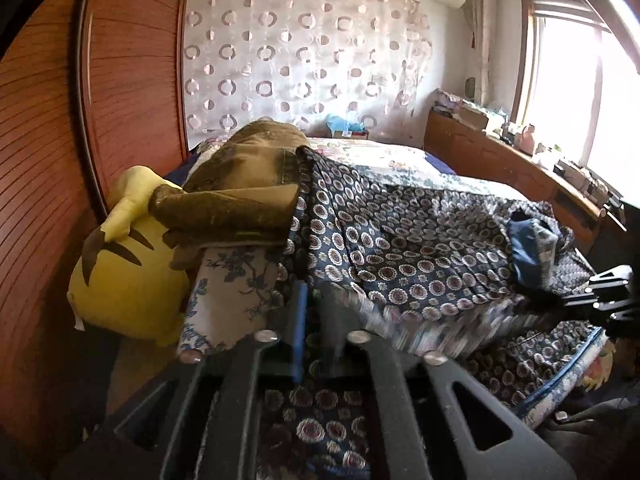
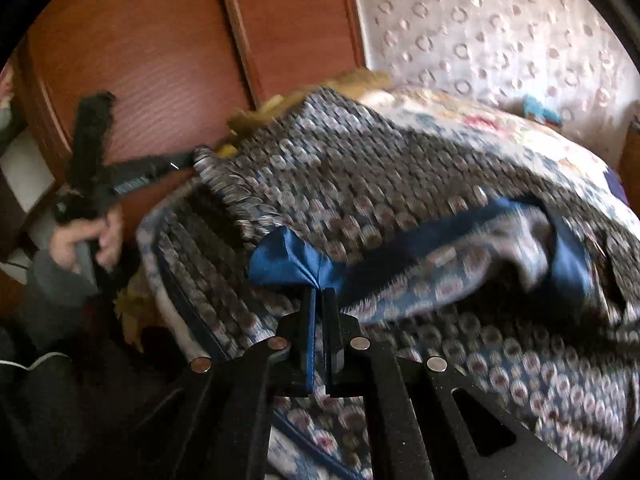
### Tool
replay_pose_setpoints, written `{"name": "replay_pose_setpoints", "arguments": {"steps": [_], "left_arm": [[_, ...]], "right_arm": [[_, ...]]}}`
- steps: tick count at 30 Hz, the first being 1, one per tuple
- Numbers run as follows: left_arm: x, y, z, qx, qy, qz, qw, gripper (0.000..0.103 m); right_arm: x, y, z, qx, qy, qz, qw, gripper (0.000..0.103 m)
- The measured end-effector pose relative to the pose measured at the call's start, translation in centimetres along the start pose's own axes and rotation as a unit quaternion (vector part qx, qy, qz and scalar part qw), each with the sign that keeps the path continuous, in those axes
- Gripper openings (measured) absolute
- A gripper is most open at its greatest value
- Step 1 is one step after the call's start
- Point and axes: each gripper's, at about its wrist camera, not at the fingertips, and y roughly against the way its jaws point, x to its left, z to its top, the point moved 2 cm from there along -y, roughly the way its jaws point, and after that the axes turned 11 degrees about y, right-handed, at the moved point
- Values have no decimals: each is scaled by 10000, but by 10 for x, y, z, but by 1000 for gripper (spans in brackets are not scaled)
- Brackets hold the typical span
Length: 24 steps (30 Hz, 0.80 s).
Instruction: Fold small clothes
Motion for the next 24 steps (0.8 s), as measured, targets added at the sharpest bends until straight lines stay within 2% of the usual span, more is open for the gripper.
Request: {"name": "replay_pose_setpoints", "arguments": {"steps": [1,2,4,6,8,12,14,19,20,21,24], "left_arm": [[2,5,1,-52,46,-10,10000,30],[3,7,2,-79,74,-37,9999,45],[4,12,5,-121,94,-84,9998,47],[2,13,7,-126,62,-81,9999,57],[-1,10,6,-107,46,-118,9999,63],[-12,-4,1,103,-81,-174,9998,66],[-16,-12,-3,178,-113,-106,9997,66],[-26,-33,-12,459,-208,4,9987,66],[-27,-35,-13,491,-214,0,9986,66],[-28,-37,-14,517,-214,-6,9984,66],[-31,-37,-16,536,-243,-25,9983,66]], "right_arm": [[1,4,-1,10,15,-3,10000,7],[1,4,-1,10,15,-3,10000,12],[1,20,3,-102,96,-124,9998,19],[-4,31,6,-224,132,-377,9990,30],[-12,41,11,-353,132,-581,9976,33],[-48,52,19,-422,39,-1127,9927,38],[-63,36,26,-319,-6,-1419,9894,38],[-110,-19,33,319,-308,-1577,9865,38],[-113,-26,31,401,-346,-1548,9865,30],[-113,-29,26,424,-368,-1519,9868,1],[-106,-9,14,50,-474,-1507,9874,1]]}}
